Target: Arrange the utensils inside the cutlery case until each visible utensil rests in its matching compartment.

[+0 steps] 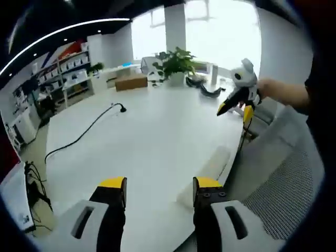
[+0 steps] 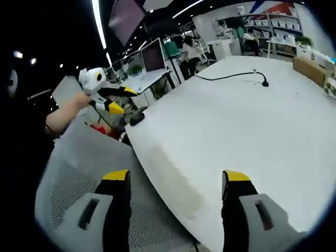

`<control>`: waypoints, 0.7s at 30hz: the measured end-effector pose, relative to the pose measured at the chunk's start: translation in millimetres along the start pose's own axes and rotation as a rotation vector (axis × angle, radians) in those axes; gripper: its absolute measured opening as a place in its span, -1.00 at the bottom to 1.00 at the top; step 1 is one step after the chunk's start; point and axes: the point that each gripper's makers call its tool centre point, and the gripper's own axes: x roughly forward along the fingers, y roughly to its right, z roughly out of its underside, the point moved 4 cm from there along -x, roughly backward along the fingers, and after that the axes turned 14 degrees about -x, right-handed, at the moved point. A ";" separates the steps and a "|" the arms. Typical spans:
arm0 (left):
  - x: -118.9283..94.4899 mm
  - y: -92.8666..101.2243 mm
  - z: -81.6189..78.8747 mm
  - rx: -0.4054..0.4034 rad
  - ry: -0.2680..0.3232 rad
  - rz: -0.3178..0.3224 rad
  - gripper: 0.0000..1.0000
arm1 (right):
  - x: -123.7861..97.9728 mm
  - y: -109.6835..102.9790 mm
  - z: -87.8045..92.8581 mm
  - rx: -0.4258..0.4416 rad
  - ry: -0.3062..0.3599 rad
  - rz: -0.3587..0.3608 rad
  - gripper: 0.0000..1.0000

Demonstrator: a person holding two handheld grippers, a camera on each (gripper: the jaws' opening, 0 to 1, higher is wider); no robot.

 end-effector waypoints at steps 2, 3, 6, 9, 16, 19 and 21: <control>-15.9 -1.9 -5.8 -0.138 0.129 0.025 0.04 | -7.6 1.6 7.1 -0.017 -0.007 0.040 0.47; -21.8 -1.9 -9.7 -0.213 0.193 0.045 0.04 | -10.8 4.4 17.5 -0.055 -0.068 0.054 0.51; -49.5 -6.8 -21.9 -0.484 0.425 0.102 0.07 | -14.0 8.5 37.9 -0.076 -0.184 0.080 0.54; -63.9 -9.9 -20.9 -0.523 0.513 0.094 0.09 | -14.9 18.8 43.6 0.040 -0.161 0.197 0.94; -75.4 -26.1 -1.2 -0.672 0.636 0.009 0.04 | -22.7 34.5 69.8 0.189 -0.156 0.317 0.98; -71.6 -25.8 7.0 -0.694 0.640 -0.005 0.27 | -23.1 25.5 69.4 0.194 -0.138 0.297 0.98; -68.0 -28.0 13.8 -0.695 0.636 -0.042 0.42 | -25.7 24.8 71.0 0.196 -0.135 0.303 0.98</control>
